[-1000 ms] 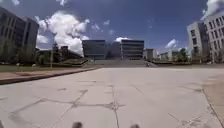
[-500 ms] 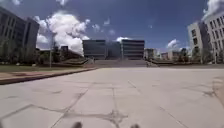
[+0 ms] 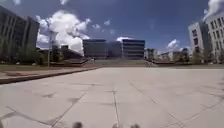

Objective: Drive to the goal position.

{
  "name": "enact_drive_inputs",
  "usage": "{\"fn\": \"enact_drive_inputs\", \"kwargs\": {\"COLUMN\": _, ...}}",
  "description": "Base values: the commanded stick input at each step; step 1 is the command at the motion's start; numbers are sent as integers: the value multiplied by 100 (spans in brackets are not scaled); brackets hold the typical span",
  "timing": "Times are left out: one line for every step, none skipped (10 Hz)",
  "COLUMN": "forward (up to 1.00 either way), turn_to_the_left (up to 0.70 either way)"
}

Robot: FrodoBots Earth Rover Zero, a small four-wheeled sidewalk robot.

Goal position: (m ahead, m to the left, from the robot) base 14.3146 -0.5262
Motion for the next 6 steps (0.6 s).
{"fn": "enact_drive_inputs", "kwargs": {"forward": 70, "turn_to_the_left": 0}}
{"fn": "enact_drive_inputs", "kwargs": {"forward": 70, "turn_to_the_left": 0}}
{"fn": "enact_drive_inputs", "kwargs": {"forward": 70, "turn_to_the_left": 0}}
{"fn": "enact_drive_inputs", "kwargs": {"forward": 70, "turn_to_the_left": 0}}
{"fn": "enact_drive_inputs", "kwargs": {"forward": 70, "turn_to_the_left": 0}}
{"fn": "enact_drive_inputs", "kwargs": {"forward": 70, "turn_to_the_left": 0}}
